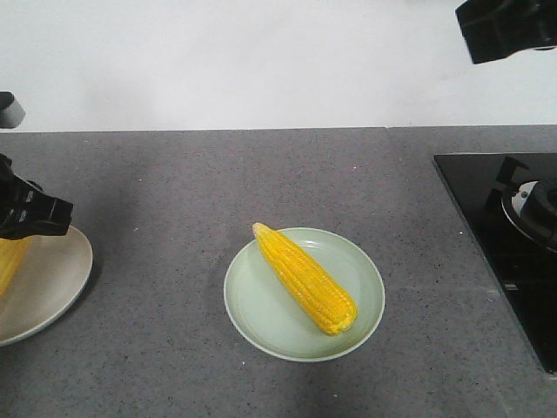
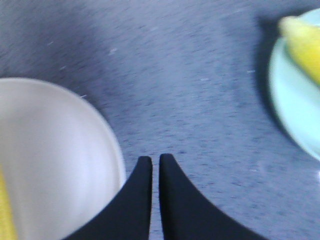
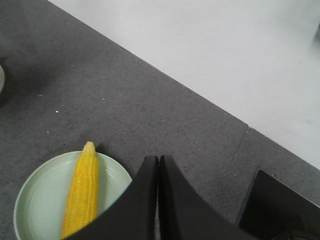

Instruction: Distribute corn equally

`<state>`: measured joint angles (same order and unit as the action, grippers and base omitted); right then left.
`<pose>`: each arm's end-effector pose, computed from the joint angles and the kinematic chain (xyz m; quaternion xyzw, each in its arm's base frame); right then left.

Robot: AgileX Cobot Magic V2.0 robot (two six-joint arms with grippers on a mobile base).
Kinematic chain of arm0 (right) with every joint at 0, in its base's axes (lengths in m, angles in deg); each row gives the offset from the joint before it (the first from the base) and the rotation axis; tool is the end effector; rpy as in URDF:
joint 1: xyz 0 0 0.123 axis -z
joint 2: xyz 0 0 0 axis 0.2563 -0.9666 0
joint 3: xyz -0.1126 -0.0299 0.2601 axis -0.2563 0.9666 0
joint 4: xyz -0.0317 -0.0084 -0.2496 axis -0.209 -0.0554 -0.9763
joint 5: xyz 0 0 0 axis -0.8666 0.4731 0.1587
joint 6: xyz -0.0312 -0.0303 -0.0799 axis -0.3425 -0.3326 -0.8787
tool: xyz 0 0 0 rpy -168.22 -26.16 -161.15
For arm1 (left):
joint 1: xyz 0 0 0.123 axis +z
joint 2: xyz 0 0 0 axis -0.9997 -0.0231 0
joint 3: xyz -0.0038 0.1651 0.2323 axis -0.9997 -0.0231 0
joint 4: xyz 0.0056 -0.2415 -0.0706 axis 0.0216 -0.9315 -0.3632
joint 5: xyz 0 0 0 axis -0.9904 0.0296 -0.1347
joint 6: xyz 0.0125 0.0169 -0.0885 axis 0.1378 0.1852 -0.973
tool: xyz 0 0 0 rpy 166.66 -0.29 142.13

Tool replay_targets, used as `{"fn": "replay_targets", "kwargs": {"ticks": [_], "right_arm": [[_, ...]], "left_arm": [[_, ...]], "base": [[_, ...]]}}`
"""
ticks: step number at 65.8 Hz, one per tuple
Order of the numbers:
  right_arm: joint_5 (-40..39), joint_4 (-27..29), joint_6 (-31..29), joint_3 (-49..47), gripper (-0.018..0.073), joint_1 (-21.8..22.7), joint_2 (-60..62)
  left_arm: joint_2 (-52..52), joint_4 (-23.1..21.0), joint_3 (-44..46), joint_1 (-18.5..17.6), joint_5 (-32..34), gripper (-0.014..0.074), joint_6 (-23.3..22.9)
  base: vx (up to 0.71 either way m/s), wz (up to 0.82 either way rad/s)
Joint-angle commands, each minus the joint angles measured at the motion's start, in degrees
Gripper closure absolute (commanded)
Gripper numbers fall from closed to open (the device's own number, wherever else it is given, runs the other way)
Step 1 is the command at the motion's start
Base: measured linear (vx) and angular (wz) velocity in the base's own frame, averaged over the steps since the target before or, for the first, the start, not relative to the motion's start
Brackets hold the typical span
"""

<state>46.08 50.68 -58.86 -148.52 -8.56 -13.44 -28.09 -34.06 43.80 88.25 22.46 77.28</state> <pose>0.2032 0.0934 0.5084 -0.3030 0.8203 0.0578 0.4816 0.2577 -0.0351 0.3300 0.1300 0.9409 -0.1581 0.2698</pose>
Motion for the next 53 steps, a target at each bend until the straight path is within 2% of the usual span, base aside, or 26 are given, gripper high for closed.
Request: {"fn": "replay_targets", "kwargs": {"ticks": [1,17,24,33,39,46,53], "right_arm": [[-2.9,2.4,-1.0,-1.3,0.0568,0.4,4.7],[-0.8,9.7,-5.0,0.3,0.0568,0.4,12.7],[-3.9,9.8,-6.7,9.0,0.0566,0.4,18.5],[-10.4,7.4,-6.0,23.7,0.0566,0.4,27.8],[-17.6,6.8,-5.0,35.3,0.0566,0.4,33.6],[-26.3,5.1,-4.2,47.7,0.0566,0.4,39.2],[-33.1,4.5,-2.0,55.7,0.0566,0.4,42.8]], "left_arm": [[7.1,-8.8,-2.2,0.0,2.8,0.0604,5.2],[24.6,-22.6,-17.5,0.0,9.5,0.0603,21.4],[31.9,-24.6,-23.7,0.0,11.7,0.0603,26.3],[38.1,-25.1,-28.6,0.0,14.7,0.0603,26.4],[40.7,-24.9,-30.4,0.0,17.1,0.0603,26.6],[41.2,-25.0,-31.5,0.0,20.6,0.0603,26.6],[41.1,-25.5,-31.5,0.0,23.3,0.0603,26.6]], "base": [[0.0,0.0],[0.0,0.0],[0.0,0.0],[0.0,0.0],[0.0,0.0],[0.0,0.0],[0.0,0.0]]}}
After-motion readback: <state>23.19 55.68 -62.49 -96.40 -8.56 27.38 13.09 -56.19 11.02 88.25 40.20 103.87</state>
